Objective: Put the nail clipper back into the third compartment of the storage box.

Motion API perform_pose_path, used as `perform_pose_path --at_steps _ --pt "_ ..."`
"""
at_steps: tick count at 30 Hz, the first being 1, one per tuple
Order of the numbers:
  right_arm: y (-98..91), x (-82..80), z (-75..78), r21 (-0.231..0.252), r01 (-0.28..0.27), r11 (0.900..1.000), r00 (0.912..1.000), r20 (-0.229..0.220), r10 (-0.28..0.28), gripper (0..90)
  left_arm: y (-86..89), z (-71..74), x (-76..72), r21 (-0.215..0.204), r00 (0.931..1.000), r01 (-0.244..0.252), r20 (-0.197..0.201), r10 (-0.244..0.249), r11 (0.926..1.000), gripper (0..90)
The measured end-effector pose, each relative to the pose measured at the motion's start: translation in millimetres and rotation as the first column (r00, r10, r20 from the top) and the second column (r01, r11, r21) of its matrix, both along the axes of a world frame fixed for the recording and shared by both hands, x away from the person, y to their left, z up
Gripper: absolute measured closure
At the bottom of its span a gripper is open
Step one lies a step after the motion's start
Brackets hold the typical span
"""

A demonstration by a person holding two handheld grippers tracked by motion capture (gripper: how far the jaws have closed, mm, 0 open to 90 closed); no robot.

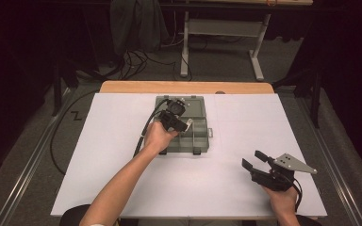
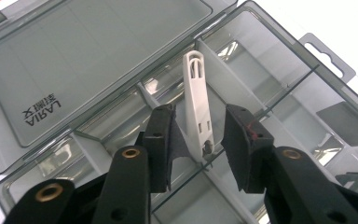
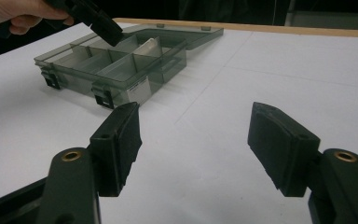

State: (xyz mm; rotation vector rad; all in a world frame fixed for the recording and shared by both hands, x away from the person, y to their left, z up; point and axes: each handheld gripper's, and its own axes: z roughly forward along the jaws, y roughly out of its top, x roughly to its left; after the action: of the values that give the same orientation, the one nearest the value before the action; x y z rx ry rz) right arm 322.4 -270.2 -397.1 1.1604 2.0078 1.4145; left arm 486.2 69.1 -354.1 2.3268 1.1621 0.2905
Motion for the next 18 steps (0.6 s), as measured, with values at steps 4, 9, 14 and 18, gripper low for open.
perform_pose_path --at_steps 4,9,14,18 --pt "0.2 -0.2 0.1 -0.001 0.0 1.0 1.0 -0.003 0.0 36.1 3.9 0.9 -1.7 -0.003 1.0 -0.003 0.004 0.003 1.0 59.5" --pt "0.3 0.2 -0.1 -0.003 0.001 1.0 1.0 0.0 -0.001 36.1 8.2 2.5 -4.2 -0.013 0.9998 -0.012 0.017 0.012 0.9998 56.1" --pt "0.3 0.1 -0.1 -0.002 0.001 1.0 1.0 -0.001 -0.001 36.1 11.3 3.5 -7.0 -0.014 0.9997 -0.013 0.021 0.013 0.9998 53.2" --pt "0.6 0.1 -0.2 -0.001 0.003 1.0 1.0 -0.004 -0.003 36.1 13.4 4.5 -9.3 -0.018 0.9995 -0.016 0.027 0.016 0.9997 52.0"
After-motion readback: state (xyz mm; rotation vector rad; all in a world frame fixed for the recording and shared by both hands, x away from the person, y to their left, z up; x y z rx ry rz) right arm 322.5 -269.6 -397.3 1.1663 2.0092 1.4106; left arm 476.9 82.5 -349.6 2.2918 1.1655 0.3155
